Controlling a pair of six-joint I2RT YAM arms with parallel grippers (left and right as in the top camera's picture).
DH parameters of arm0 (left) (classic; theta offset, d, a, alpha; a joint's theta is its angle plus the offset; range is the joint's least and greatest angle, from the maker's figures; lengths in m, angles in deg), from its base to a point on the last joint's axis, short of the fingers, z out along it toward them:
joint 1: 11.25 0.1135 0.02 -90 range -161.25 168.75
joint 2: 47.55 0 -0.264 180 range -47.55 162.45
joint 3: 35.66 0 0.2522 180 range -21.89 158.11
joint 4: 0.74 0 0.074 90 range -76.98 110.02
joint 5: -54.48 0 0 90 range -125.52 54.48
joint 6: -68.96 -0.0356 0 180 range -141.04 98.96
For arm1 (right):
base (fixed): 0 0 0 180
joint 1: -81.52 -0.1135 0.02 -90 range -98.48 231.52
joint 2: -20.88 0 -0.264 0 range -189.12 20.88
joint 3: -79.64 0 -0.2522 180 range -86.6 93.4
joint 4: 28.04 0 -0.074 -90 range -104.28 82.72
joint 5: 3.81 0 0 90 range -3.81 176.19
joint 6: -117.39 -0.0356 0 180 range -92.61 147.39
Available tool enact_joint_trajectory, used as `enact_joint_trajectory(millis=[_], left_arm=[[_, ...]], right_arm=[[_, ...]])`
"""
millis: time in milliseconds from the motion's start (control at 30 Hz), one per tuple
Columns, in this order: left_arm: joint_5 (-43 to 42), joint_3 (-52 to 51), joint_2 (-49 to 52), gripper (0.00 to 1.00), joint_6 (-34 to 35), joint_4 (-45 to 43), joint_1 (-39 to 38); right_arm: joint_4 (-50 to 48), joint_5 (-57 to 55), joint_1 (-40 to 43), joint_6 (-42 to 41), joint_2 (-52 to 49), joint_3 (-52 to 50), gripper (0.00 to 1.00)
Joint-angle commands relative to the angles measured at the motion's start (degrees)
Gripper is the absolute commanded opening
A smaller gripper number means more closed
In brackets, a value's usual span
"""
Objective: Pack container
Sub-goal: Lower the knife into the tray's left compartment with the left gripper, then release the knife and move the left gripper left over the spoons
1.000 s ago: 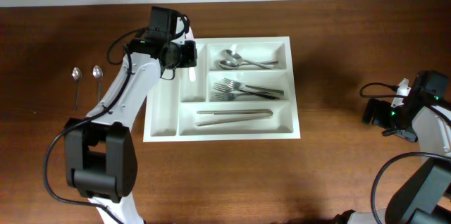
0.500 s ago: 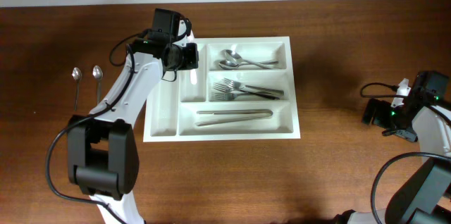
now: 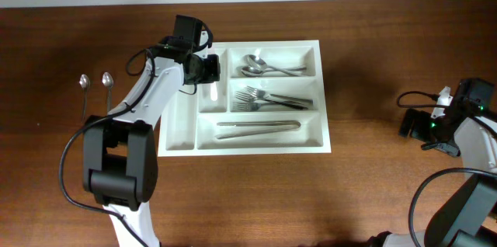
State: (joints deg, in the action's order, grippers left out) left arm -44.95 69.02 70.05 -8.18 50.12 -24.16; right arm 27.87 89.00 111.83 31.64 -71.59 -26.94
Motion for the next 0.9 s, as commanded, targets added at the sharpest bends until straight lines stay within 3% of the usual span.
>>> enact_joint_trajectory(millis=[0, 500, 567, 867], left_arm=[[0.4, 1.1, 1.2, 0.07, -1.0, 1.2, -0.5], [0.2, 1.1, 3.4, 0.13, -2.1, 2.4, -0.9], [0.2, 1.1, 3.4, 0.23, -2.1, 2.4, -0.9], [0.4, 1.1, 3.4, 0.27, -2.3, 2.1, -0.8]], right_arm=[[0.0, -0.5, 0.1, -0.7, 1.0, -0.1, 0.99], [0.0, -0.5, 0.1, -0.7, 1.0, -0.1, 0.99], [0.0, -0.5, 0.1, -0.7, 1.0, -0.1, 0.99], [0.0, -0.5, 0.1, -0.7, 1.0, -0.1, 0.99]])
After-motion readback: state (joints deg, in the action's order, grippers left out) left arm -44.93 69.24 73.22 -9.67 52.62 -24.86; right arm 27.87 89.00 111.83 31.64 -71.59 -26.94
